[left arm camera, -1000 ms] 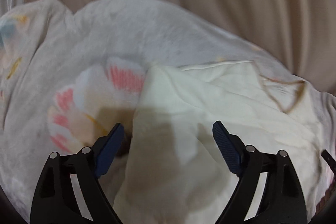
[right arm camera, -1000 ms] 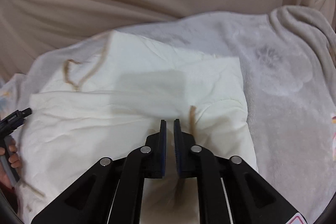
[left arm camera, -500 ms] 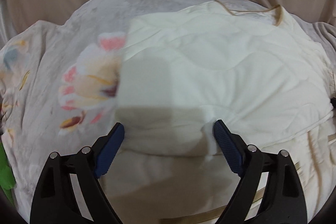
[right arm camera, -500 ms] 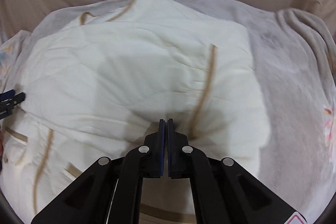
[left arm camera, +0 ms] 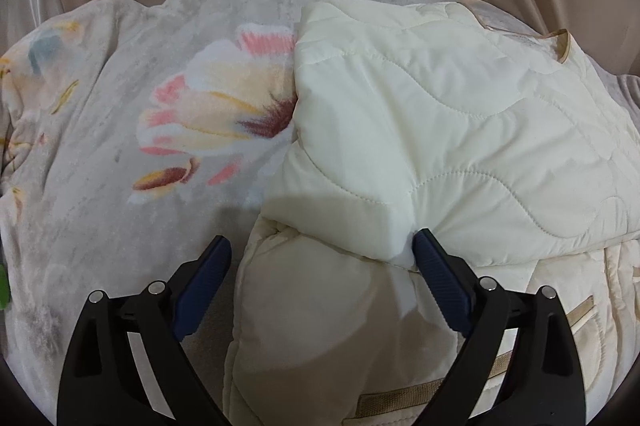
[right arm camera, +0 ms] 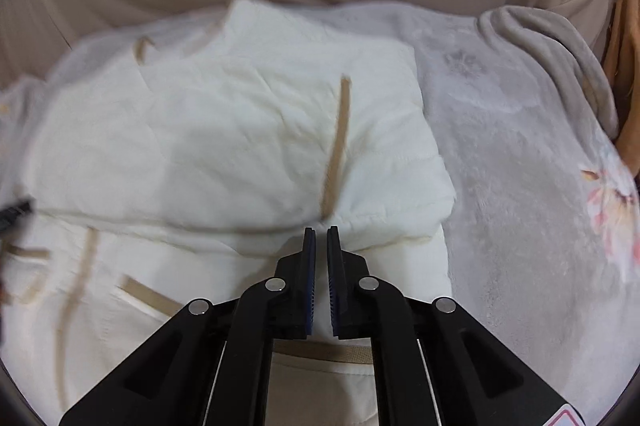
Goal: Fold large clothes
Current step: 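Grasp the jacket hem with the right tool and fold it toward the collar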
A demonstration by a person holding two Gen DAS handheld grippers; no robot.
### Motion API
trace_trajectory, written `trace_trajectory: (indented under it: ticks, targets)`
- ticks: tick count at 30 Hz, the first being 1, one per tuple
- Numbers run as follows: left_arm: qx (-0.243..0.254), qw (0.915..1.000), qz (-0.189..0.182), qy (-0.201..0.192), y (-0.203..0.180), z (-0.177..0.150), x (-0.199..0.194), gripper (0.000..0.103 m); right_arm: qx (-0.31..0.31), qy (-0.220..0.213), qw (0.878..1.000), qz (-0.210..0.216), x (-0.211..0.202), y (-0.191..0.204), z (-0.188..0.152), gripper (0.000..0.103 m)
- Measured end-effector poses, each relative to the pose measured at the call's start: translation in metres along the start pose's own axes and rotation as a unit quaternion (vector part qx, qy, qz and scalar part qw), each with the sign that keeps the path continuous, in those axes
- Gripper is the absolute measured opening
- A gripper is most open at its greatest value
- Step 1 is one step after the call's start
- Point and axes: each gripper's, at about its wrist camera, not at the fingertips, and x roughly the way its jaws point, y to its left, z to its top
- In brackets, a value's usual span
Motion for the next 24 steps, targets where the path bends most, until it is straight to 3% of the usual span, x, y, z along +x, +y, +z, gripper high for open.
trace_trajectory:
  ticks: [3, 8, 14, 20, 24]
  targets:
    - [0.007, 0.9998, 0.017, -0.007, -0.003, -0.003, -0.003, 0.091, 0.016, -0.006, 1.0, -0.001, -0.006, -0.003, -0.001, 0.005]
    - [0.014, 0.9994, 0.031, -0.011, -0.01, -0.007, -0.008, 0.091, 0.05, -0.022, 0.998, 0.033, -0.027, -0.007, -0.012, 0.007]
    - [0.017, 0.9991, 0.037, -0.012, -0.01, -0.006, -0.006, 0.091, 0.029, -0.057, 0.997, 0.051, -0.05, 0.015, 0.009, 0.009]
    - [0.021, 0.9988, 0.042, -0.011, -0.012, -0.007, -0.006, 0.092, 0.034, -0.028, 0.999, 0.03, -0.006, 0.019, 0.013, 0.006]
    - [0.018, 0.9991, 0.037, -0.007, -0.009, -0.007, -0.004, 0.093, 0.027, -0.029, 0.999, 0.025, -0.001, 0.021, 0.01, 0.006]
